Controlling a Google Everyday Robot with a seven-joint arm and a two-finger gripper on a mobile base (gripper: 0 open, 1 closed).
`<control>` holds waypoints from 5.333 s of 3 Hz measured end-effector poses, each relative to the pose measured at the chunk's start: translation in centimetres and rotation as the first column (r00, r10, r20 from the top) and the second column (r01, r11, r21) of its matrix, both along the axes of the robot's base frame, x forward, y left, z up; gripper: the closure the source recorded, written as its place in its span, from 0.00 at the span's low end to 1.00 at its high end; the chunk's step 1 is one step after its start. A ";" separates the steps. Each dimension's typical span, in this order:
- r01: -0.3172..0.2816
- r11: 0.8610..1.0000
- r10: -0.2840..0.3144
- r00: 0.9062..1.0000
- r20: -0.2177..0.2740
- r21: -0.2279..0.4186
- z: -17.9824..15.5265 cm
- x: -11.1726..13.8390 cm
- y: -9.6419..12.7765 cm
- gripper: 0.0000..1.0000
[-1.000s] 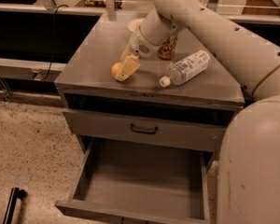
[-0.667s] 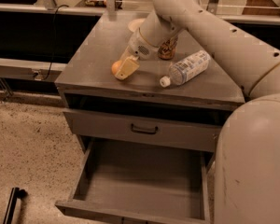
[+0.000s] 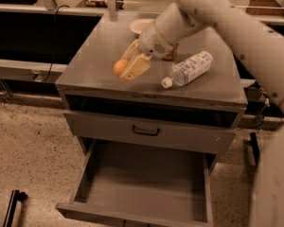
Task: Place orange into middle drawer
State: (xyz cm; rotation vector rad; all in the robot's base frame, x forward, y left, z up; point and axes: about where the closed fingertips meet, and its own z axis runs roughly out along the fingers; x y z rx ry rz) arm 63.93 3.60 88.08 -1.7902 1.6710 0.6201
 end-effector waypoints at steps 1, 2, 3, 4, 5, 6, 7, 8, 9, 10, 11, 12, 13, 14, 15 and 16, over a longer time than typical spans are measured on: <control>-0.060 0.998 0.059 0.997 0.051 0.023 1.2 -5.9 -2.5 1.00; -0.067 0.998 0.067 0.998 -0.013 -0.010 -2.3 -8.2 -3.8 1.00; -0.069 0.998 0.069 0.998 -0.013 -0.009 -2.3 -8.2 -3.6 1.00; -0.022 0.999 0.022 1.000 -0.004 0.037 -3.7 -7.9 -3.5 1.00; 0.086 0.985 -0.082 0.996 -0.039 0.146 -6.7 -9.7 -3.5 1.00; 0.210 0.951 -0.189 0.976 -0.112 0.228 -12.8 -12.4 -4.6 1.00; 0.335 0.910 -0.300 0.938 -0.172 0.243 -20.2 -13.3 -5.5 1.00; 0.369 0.895 -0.341 0.928 -0.149 0.249 -20.4 -12.0 -5.6 1.00; 0.360 0.895 -0.325 0.931 -0.167 0.262 -22.6 -12.5 -4.7 1.00; 0.359 0.873 -0.298 0.929 -0.220 0.332 -26.6 -14.5 -3.9 1.00; 0.357 0.853 -0.275 0.927 -0.254 0.379 -30.7 -17.1 -4.0 1.00; 0.369 0.854 -0.293 0.924 -0.247 0.367 -35.0 -18.0 -3.8 1.00; 0.420 0.850 -0.366 0.905 -0.217 0.320 -40.0 -16.5 -3.3 1.00; 0.446 0.837 -0.401 0.894 -0.199 0.317 -40.1 -15.5 -3.6 1.00; 0.429 0.847 -0.389 0.903 -0.185 0.313 -40.4 -15.6 -2.7 1.00; 0.417 0.860 -0.396 0.909 -0.130 0.294 -41.6 -14.4 -0.5 1.00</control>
Offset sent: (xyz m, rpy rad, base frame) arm -0.0511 -0.0217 0.0144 0.0260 -0.0513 0.0532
